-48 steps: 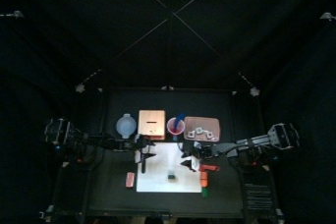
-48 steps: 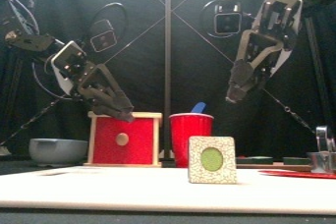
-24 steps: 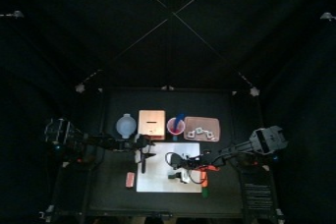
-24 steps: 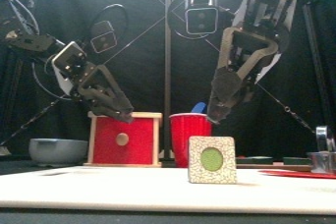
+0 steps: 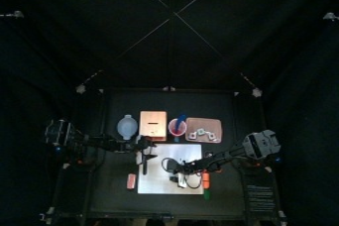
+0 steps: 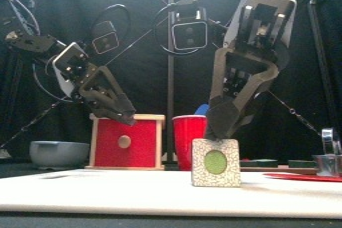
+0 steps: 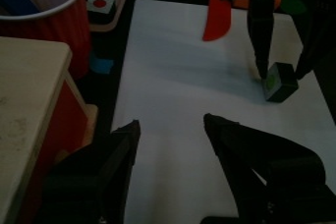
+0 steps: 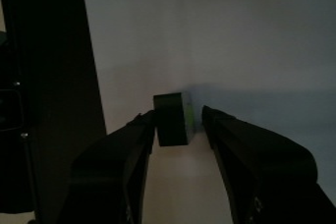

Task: Place sushi on board then cut the sushi with the knife then place the pieces on the plate
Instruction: Place the 4 sushi pieces on the plate

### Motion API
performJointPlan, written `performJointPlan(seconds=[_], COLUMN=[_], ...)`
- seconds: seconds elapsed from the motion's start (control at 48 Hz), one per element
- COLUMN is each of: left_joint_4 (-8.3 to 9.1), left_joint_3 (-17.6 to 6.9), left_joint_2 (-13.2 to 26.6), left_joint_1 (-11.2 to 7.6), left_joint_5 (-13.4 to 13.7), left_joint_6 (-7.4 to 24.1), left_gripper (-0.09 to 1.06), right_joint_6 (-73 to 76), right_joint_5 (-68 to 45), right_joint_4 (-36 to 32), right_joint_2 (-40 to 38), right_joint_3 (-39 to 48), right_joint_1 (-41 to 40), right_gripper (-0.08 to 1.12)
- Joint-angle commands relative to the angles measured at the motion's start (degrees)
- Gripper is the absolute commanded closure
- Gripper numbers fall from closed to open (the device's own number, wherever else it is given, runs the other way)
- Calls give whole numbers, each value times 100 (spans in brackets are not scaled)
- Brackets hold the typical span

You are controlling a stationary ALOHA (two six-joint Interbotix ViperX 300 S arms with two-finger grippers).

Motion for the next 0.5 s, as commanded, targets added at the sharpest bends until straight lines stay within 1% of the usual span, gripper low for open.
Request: performJointPlan(seconds=[0.021, 0.188, 0.312, 0.417, 0.5], left_joint_4=[-9, 0, 0, -9, 0], left_joint_3=[-88, -88, -70, -70, -70], left_joint_2=[-18, -18, -18, -18, -18], left_joint_1=[9, 9, -9, -9, -9], left_joint_5=[-18, -18, -18, -18, -18], left_joint_6=[18, 18, 18, 9, 18], left_gripper=[7, 7, 7, 7, 7], right_joint_6=[-18, -9, -9, -9, -9], right_joint_5=[0, 35, 35, 35, 44], right_joint_4=[-18, -114, -141, -132, -149], right_joint_2=[-18, 114, 132, 62, -141], right_joint_3=[-211, -237, -220, -149, -9], right_joint_1=[0, 9, -35, -35, -70], right_gripper=[24, 28, 34, 39, 40])
